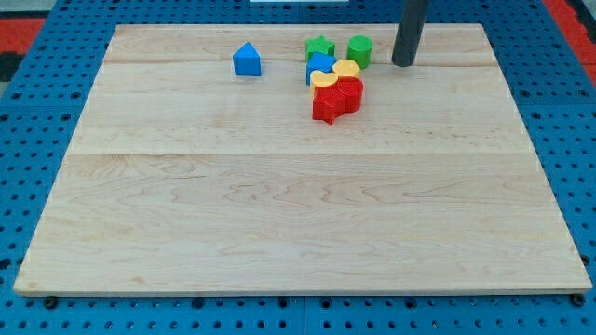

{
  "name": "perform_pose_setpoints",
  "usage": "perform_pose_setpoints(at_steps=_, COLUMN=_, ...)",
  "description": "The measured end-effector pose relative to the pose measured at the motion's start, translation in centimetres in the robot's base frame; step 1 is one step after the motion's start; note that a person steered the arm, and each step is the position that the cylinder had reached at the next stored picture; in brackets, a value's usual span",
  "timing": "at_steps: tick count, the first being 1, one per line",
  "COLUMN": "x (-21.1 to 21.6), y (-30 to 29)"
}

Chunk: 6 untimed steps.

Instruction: Push the green circle to the top of green star

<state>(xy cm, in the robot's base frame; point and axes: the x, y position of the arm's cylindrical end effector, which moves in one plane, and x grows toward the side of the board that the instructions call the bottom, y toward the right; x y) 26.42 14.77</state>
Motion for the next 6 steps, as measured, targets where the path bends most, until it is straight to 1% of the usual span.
perform_pose_setpoints(at_steps=1, x=-2.6, y=-0.9)
perform_pose_setpoints(at_steps=2, x=-2.5, y=-3.5)
perform_pose_setpoints(at_steps=3, x=-1.5, y=-4.1)
perform_pose_setpoints(at_steps=4, x=0.1, y=-3.2)
perform_pose_setpoints(at_steps=5, x=0.7, y=-5.4)
perform_pose_setpoints(at_steps=6, x=-0.2, y=-9.7)
